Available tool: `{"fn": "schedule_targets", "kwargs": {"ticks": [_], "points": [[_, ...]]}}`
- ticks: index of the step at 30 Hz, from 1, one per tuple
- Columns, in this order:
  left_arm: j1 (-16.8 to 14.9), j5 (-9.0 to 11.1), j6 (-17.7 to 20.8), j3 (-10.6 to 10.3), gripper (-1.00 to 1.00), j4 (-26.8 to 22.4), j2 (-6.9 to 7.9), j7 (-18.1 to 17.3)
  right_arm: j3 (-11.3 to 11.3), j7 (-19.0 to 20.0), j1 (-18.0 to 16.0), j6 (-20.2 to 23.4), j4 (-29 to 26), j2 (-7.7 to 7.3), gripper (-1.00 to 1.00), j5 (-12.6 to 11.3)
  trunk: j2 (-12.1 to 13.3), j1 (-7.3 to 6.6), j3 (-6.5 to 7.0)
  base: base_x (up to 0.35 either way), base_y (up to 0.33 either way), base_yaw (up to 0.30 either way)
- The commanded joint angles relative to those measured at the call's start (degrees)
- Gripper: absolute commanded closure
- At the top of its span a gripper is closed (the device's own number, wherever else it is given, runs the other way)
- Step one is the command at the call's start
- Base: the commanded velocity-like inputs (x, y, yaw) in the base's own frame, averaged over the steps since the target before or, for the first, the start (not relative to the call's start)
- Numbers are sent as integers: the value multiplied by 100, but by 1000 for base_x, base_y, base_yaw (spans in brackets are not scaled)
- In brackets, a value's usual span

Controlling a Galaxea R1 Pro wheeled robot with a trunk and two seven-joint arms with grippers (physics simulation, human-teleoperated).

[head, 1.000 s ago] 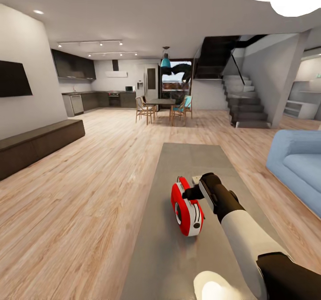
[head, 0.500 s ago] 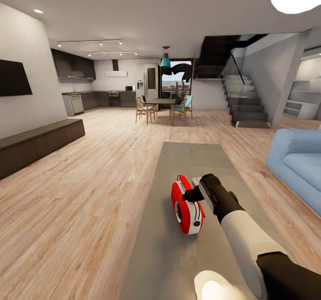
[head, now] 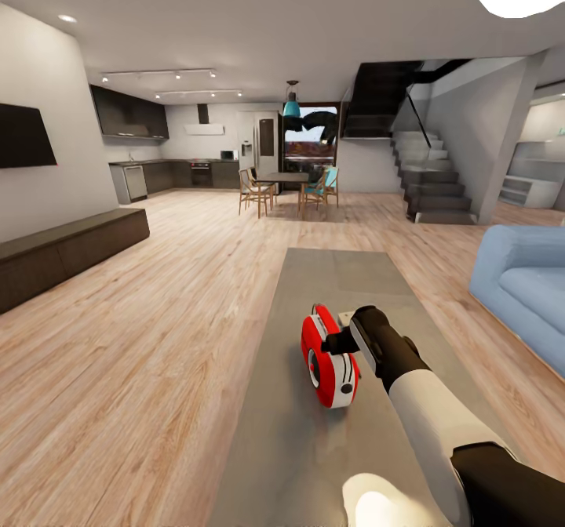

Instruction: Turn on the radio receiver that's on the table in the living room.

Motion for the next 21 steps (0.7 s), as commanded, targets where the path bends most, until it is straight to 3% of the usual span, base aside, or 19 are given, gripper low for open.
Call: {"fn": "schedule_targets", "kwargs": {"ticks": [1,15,16,21], "points": [[0,0,0,0,-100,0,0,0,0,0,0,0,0,0,-100,0,-42,23,-18,0,0,0],[0,0,0,0,-100,0,0,0,0,0,0,-7,1,0,-100,5,-42,23,-18,0,0,0],[0,0,0,0,-100,0,0,0,0,-2,0,-8,1,0,100,6,-42,23,-18,0,0,0],[0,0,0,0,-100,0,0,0,0,-7,0,-16,1,0,100,8,-42,23,-18,0,0,0]]}}
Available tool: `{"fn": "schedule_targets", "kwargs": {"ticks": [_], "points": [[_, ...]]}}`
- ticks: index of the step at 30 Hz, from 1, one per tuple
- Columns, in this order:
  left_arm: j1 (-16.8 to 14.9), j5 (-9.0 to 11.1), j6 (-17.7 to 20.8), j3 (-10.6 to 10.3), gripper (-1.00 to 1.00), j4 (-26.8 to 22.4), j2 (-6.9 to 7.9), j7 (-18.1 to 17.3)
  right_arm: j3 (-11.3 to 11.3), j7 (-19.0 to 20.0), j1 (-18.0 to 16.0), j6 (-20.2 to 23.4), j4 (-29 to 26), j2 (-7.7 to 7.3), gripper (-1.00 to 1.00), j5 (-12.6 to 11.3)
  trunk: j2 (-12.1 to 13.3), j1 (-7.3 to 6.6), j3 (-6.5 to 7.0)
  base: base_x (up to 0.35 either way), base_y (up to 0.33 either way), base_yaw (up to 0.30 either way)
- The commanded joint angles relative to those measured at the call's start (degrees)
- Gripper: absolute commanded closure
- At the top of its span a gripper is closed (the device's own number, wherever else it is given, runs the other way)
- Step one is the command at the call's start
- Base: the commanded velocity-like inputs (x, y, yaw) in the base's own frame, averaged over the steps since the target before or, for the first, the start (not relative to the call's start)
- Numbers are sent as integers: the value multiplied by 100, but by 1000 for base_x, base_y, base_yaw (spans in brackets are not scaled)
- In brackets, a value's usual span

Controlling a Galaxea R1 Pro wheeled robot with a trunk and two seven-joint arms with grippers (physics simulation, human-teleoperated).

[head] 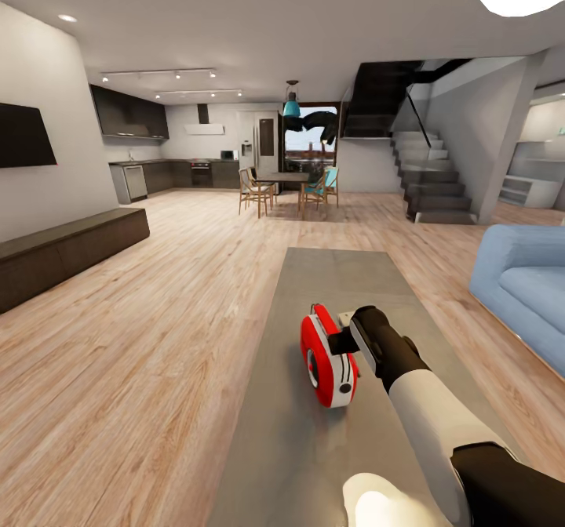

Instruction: Turn on the radio receiver that's on the table in the living room.

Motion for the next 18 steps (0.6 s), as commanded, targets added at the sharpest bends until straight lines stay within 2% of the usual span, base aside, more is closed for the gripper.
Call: {"fn": "schedule_targets", "kwargs": {"ticks": [1,18], "points": [[0,0,0,0,-100,0,0,0,-1,-4,0,2,0,1,100,-51,0,0,0,0,0,0],[0,-3,0,0,-100,5,6,2,-1,-2,0,1,-4,1,100,-51,0,0,0,0,0,0]]}}
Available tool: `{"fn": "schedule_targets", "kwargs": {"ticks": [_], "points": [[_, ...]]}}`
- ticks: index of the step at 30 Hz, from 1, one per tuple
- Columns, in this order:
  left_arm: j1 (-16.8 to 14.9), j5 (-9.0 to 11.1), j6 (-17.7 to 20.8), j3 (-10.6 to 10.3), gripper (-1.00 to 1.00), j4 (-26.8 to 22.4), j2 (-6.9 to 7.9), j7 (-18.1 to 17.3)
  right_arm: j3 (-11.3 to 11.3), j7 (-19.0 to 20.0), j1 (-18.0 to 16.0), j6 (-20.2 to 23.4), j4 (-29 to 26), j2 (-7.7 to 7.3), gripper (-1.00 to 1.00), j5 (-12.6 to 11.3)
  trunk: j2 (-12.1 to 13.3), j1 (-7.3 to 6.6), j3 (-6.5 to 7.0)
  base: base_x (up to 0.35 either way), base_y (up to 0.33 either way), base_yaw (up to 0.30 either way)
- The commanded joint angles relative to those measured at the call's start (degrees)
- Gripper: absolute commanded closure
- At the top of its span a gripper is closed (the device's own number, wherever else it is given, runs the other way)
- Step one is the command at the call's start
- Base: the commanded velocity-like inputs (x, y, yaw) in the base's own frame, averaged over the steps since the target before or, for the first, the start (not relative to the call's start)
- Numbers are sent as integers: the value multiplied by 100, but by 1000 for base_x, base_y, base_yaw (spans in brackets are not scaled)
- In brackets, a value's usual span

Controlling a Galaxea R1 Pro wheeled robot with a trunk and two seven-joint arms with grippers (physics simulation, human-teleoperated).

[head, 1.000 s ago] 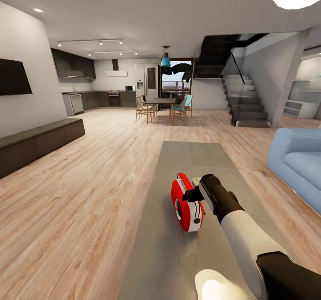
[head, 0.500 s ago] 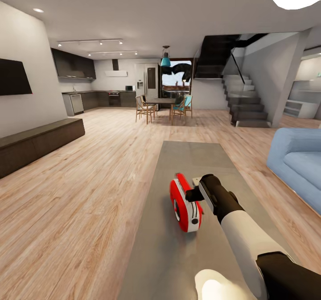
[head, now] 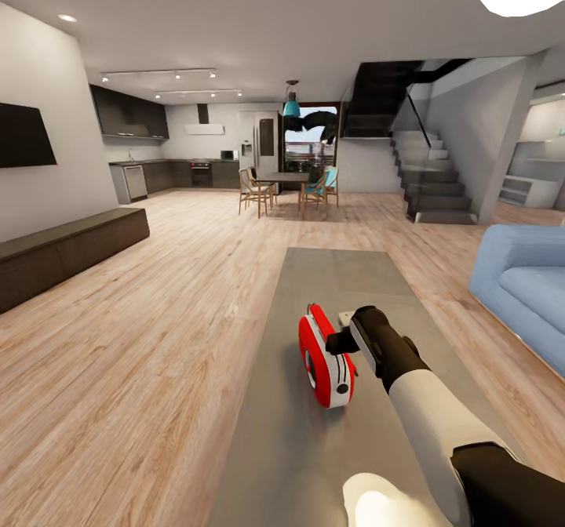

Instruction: Turn on the radio receiver that's on the table in the living room.

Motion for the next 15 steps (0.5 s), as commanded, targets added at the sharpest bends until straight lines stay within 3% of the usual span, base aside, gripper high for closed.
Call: {"fn": "schedule_targets", "kwargs": {"ticks": [1,15], "points": [[0,-1,0,0,-100,1,2,0,0,-1,-1,1,0,1,100,-32,0,0,0,0,0,0],[0,-22,0,9,-100,14,23,7,8,2,-1,1,-6,1,100,-5,0,0,0,0,0,0]]}}
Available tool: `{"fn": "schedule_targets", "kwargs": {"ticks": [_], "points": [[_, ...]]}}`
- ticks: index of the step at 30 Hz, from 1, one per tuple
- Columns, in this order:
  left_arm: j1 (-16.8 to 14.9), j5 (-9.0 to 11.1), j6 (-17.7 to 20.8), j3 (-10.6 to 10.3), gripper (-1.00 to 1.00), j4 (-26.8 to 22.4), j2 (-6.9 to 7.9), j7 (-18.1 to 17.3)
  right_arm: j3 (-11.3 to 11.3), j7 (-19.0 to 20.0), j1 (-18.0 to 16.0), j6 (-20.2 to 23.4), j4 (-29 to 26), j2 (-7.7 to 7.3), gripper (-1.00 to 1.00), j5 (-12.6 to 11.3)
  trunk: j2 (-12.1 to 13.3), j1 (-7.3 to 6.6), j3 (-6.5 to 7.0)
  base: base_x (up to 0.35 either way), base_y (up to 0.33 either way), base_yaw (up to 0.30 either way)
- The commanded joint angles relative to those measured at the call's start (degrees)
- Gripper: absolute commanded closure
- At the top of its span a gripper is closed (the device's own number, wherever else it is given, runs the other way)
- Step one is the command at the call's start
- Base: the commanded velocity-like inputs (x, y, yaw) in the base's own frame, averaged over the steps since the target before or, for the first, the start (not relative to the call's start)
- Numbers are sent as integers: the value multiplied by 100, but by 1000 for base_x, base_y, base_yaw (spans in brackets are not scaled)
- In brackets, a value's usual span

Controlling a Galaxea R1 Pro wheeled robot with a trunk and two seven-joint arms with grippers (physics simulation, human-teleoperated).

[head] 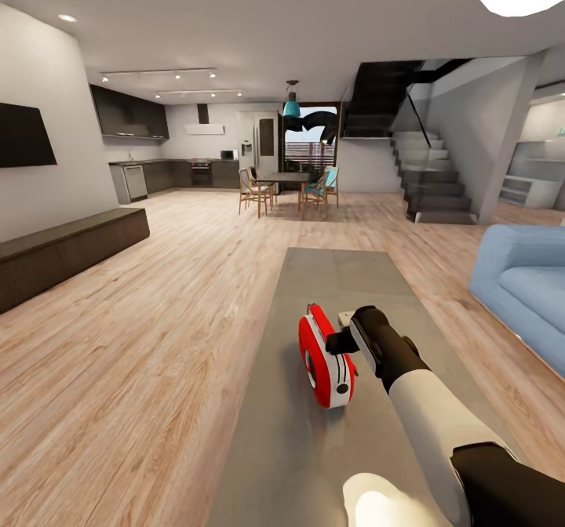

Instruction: Turn on the radio receiver that's on the table in the living room.

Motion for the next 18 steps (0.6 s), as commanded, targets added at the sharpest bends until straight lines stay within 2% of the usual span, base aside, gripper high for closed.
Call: {"fn": "schedule_targets", "kwargs": {"ticks": [1,18], "points": [[0,-1,0,0,-100,0,-1,0,0,-1,-1,0,-1,0,100,-8,0,0,0,0,0,0],[1,-2,-9,0,-100,0,36,19,-5,5,-1,0,-1,0,100,1,641,-352,288,0,0,0]]}}
